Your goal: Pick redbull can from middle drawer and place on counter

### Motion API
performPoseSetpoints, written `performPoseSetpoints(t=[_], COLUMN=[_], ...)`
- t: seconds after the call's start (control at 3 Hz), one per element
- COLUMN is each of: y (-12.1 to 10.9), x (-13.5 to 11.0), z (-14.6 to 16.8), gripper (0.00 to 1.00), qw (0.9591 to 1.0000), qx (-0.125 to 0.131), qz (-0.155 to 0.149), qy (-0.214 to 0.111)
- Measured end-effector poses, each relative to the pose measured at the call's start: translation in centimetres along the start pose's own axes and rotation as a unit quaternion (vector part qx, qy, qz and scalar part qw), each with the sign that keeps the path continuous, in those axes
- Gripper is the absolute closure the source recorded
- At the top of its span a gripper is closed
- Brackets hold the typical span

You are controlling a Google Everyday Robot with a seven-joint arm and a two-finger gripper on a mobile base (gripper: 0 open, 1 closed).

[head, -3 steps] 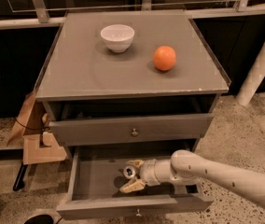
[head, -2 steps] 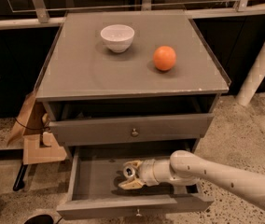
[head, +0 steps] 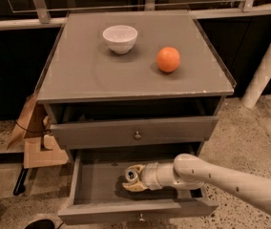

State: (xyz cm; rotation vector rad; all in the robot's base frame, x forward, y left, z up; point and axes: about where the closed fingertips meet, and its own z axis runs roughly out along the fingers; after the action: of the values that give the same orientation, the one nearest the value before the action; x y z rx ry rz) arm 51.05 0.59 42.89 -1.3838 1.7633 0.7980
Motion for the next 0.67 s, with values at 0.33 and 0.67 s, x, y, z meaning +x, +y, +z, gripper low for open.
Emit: performPoseSetpoints(t=[0.33, 0.67], y=[0.3, 1.5], x=[-0.8, -4.0], z=[-0.5, -3.2], gripper=[1.00, 1.00], qw=[1.0000, 0.9998], qx=[0.001, 0.007], qz=[-0.003, -0.018], qy=[-0.002, -0.011])
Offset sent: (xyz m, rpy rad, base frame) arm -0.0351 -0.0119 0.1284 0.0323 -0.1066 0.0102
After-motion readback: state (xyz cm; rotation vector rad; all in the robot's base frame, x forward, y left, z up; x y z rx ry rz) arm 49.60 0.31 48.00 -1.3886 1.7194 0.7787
